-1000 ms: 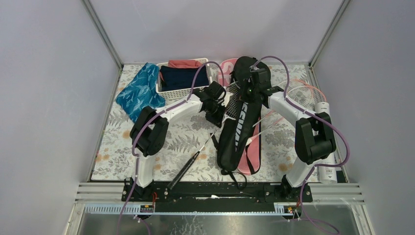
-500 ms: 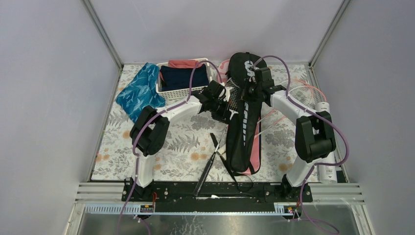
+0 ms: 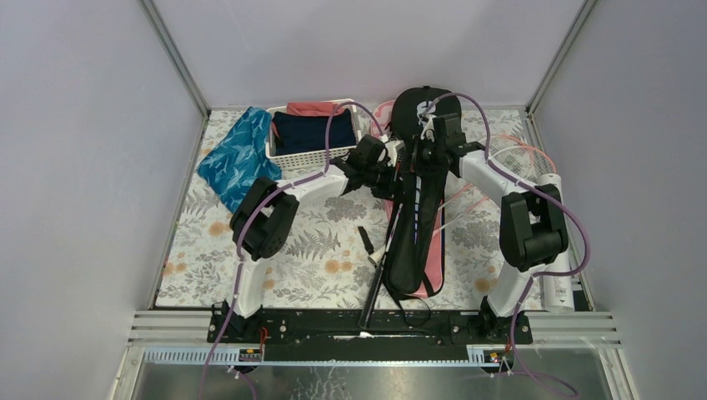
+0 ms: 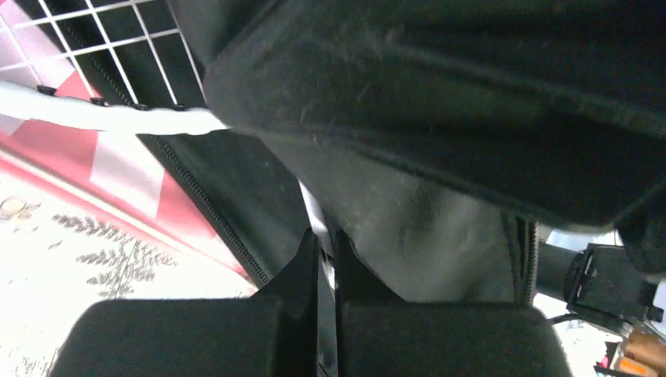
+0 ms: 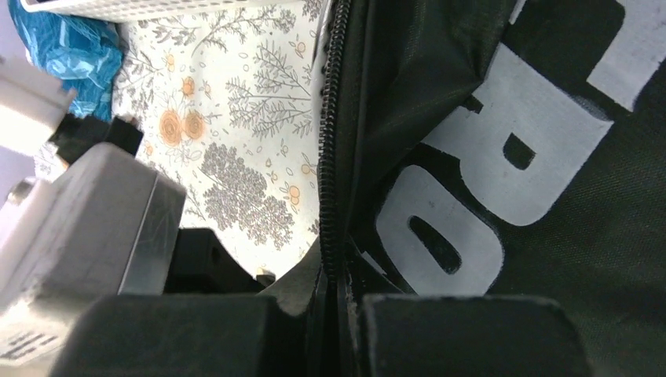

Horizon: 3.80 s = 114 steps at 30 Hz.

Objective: Pack up the badminton gear
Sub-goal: Place the racket in the racket bag.

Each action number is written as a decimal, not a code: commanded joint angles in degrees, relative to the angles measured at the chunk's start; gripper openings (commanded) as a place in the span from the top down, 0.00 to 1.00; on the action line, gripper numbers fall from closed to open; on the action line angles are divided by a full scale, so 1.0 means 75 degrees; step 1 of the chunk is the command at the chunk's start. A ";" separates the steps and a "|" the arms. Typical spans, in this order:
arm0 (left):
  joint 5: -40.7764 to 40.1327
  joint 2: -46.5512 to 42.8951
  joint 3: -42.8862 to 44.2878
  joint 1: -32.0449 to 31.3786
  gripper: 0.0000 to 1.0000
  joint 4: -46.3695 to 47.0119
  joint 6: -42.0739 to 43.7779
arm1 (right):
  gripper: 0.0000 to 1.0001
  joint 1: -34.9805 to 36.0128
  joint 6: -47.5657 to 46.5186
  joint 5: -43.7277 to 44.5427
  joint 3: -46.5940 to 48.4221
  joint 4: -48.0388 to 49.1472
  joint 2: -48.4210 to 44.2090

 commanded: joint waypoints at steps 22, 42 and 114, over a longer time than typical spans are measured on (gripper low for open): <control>0.0581 -0.1574 -0.1191 0.0363 1.00 0.2538 0.0246 | 1.00 0.0164 -0.2005 0.0102 0.1904 -0.2190 0.0197; -0.1409 -0.3334 -0.2369 0.0672 1.00 0.1309 0.0642 | 1.00 0.0300 -0.2078 -0.1093 0.3785 -0.2697 0.1741; 0.1559 -0.1139 -0.3004 0.0433 0.96 0.2912 0.0824 | 1.00 0.0517 -0.3835 0.1219 0.1331 -0.1913 -0.0002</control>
